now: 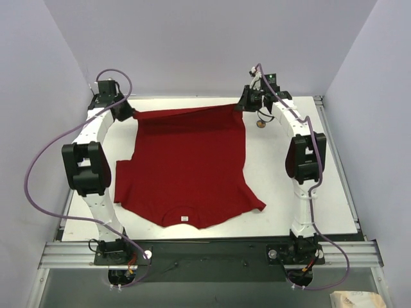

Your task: Pin the brooch onto the clothing

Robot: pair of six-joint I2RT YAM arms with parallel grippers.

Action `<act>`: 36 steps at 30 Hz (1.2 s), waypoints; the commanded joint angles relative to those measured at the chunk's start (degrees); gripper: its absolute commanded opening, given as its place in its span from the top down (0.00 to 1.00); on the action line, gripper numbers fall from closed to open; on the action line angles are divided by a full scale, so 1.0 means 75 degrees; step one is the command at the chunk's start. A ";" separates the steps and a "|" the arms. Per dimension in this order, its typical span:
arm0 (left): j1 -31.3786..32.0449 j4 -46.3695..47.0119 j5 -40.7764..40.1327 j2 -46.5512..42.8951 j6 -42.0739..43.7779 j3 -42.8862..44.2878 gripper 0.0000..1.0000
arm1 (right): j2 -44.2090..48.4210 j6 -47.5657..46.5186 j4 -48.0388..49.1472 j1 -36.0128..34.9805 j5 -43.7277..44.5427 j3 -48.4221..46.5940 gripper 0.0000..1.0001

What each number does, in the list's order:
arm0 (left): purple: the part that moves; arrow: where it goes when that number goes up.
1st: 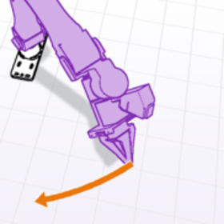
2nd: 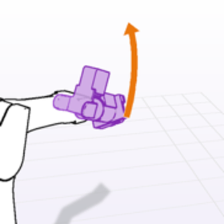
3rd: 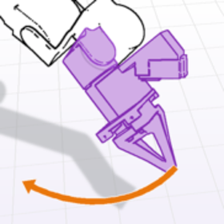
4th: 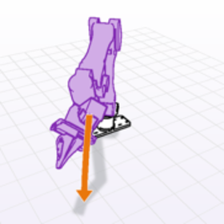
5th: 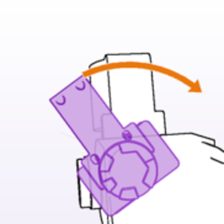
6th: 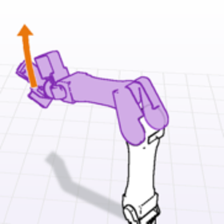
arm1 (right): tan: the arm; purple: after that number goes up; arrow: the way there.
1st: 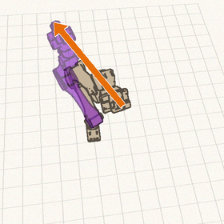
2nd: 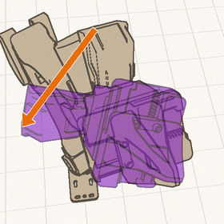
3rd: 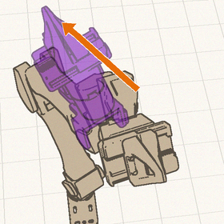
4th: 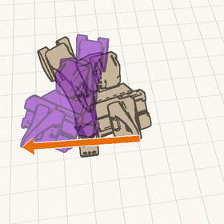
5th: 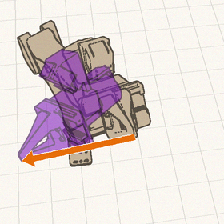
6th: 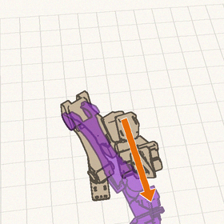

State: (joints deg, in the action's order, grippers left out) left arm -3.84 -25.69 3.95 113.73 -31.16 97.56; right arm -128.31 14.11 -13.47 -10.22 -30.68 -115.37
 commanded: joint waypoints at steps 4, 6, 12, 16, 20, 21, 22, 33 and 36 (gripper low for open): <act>-0.0051 0.0298 0.0306 0.1718 -0.0111 0.2270 1.00 | -0.1195 0.0763 0.0843 0.0214 -0.0093 -0.1726 1.00; -0.0086 0.0192 0.0376 0.2421 -0.0181 0.3134 1.00 | -0.1594 0.1152 0.1419 0.0319 -0.0187 -0.1796 0.96; -0.0414 -0.0126 0.1335 0.4297 -0.0977 0.5307 0.84 | -0.2496 0.1892 0.2651 0.0366 0.0691 -0.2440 0.58; -0.0754 0.0962 0.2391 0.4839 -0.2113 0.5624 0.41 | -0.2661 0.2068 0.3308 0.0366 0.0844 -0.2511 0.08; -0.0743 0.1047 0.2614 0.4630 -0.2022 0.5440 0.15 | -0.1750 0.1892 0.3226 0.0355 0.0657 -0.1732 0.00; -0.0731 0.1128 0.2707 0.4257 -0.1998 0.5194 0.16 | -0.1481 0.1799 0.3261 0.0355 0.0657 -0.1367 0.00; -0.0719 0.1396 0.2778 0.3998 -0.1986 0.4901 0.16 | -0.0909 0.1729 0.3273 0.0343 0.0657 -0.1038 0.00; 0.0088 0.1659 0.1796 -0.1143 -0.0465 -0.1540 0.18 | 0.3301 0.1025 0.1859 -0.0114 0.1617 0.4279 0.01; 0.0335 0.1096 0.1245 -0.2199 -0.0089 -0.2783 0.20 | 0.4169 0.1305 0.1190 -0.0126 0.1770 0.5510 0.05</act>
State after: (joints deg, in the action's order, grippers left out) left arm -2.79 -15.05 18.87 107.74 -37.89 85.76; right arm -102.89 23.57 3.14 -10.83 -20.49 -83.81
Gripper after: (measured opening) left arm 0.809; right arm 0.974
